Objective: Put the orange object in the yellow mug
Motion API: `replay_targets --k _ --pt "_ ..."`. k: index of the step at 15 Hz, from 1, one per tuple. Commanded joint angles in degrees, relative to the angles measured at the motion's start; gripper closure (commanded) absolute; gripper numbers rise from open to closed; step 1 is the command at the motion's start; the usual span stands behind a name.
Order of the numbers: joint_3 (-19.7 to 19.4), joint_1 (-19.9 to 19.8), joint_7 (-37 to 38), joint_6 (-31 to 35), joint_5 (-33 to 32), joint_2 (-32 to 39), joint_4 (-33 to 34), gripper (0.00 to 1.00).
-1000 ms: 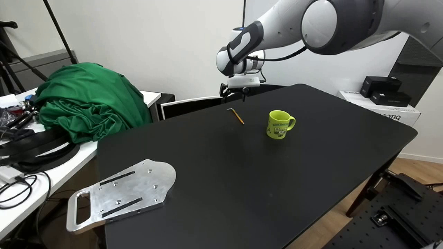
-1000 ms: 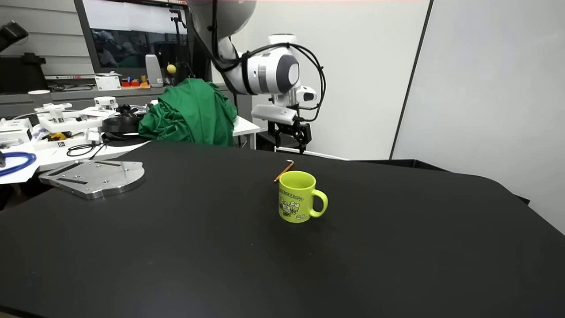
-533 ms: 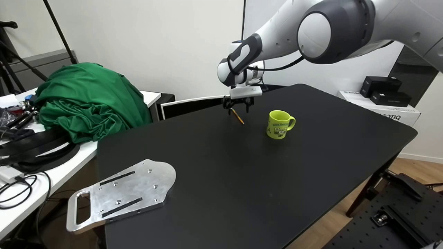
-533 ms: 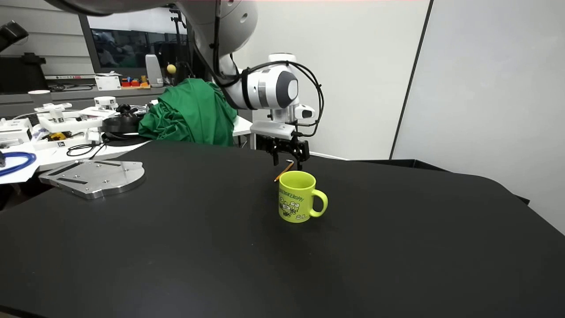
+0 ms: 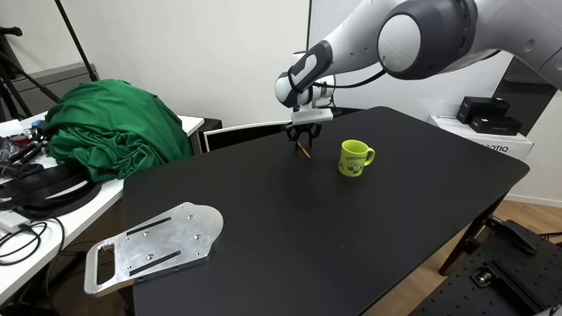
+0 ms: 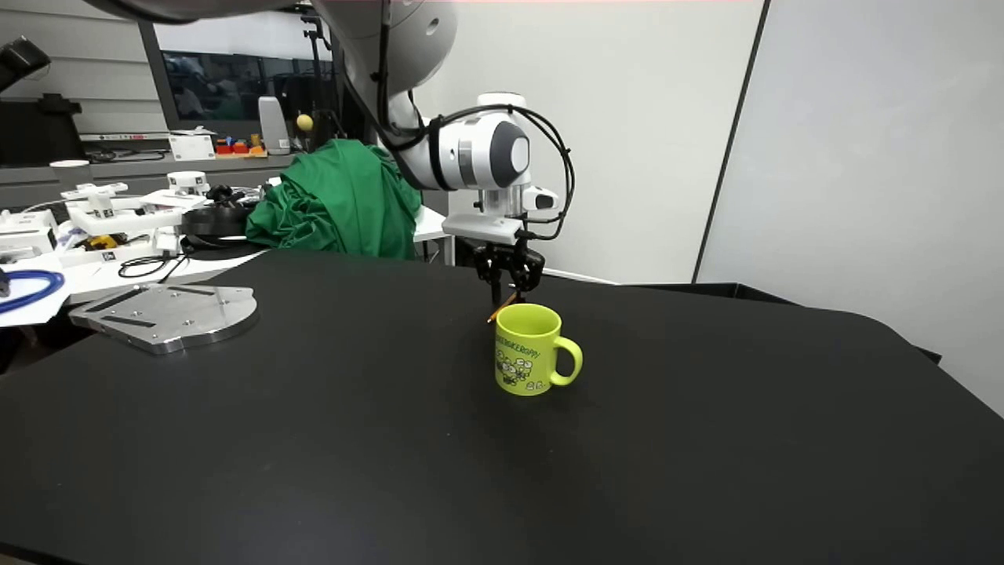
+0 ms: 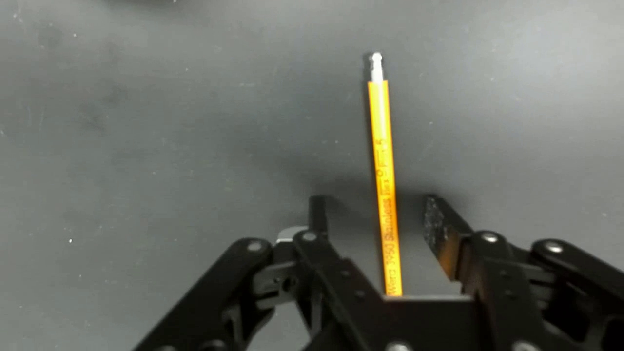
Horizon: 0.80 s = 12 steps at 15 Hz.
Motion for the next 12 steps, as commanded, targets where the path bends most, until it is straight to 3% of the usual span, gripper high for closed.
replay_targets --k 1,3,4,5,7,12 --pt "0.07 -0.26 2.39 -1.76 -0.19 -1.28 0.35 0.75" --pt "0.23 -0.68 2.35 -2.32 0.09 -1.65 0.52 0.88" --pt "0.34 -0.9 2.47 -2.55 0.3 -1.9 0.58 0.76" --pt "0.48 -1.08 2.33 -2.71 0.4 -1.98 0.63 0.51" --pt "0.53 -1.11 2.3 -3.13 0.33 -1.94 0.51 0.5" --pt "0.57 -0.67 2.32 -3.15 -0.02 -1.39 0.03 0.17"
